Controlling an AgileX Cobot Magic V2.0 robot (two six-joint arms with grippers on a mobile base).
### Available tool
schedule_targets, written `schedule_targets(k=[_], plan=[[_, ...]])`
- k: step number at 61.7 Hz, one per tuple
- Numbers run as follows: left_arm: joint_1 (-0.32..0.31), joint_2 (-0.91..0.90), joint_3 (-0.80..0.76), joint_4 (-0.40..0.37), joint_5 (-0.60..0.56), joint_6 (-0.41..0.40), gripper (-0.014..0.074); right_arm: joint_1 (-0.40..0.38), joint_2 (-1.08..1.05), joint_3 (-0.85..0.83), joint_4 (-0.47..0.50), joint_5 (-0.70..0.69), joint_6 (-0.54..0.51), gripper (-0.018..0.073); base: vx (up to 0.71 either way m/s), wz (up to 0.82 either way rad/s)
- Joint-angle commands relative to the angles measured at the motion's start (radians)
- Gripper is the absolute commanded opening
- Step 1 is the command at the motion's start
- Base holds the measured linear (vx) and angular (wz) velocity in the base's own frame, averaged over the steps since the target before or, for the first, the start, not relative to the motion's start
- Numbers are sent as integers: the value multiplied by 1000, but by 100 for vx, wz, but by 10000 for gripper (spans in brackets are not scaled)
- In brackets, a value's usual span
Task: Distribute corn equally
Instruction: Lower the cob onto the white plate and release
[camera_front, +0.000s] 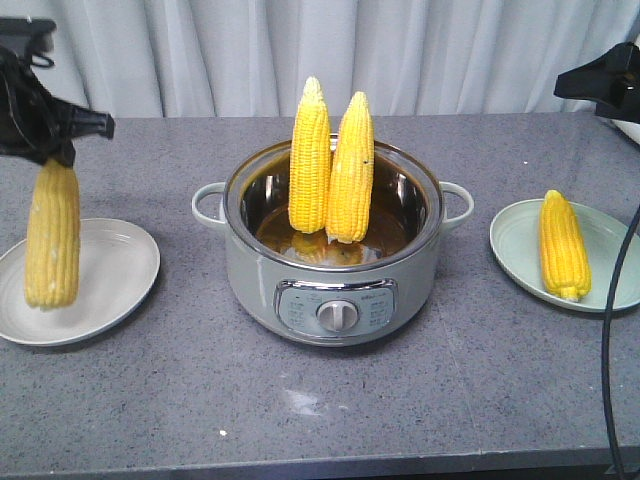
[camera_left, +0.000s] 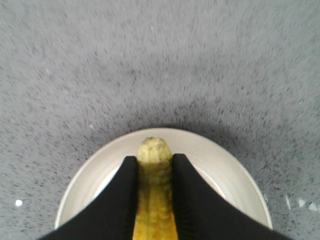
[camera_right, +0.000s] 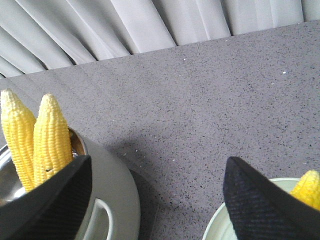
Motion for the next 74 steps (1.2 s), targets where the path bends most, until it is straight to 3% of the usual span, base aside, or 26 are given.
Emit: schedule_targets(k=[1,40,74], plan=[[4,-51,40,-17,-95,-1,-6,-3,-47,-31,56,-12,-15,527,0,0],[5,-50,92,-16,-94,-1,34,-3,-47,-31,93,-21,-60,527,0,0],[5,-50,92,-15,-61,-2,376,-3,-47,-31,95,-24,-68,527,0,0]])
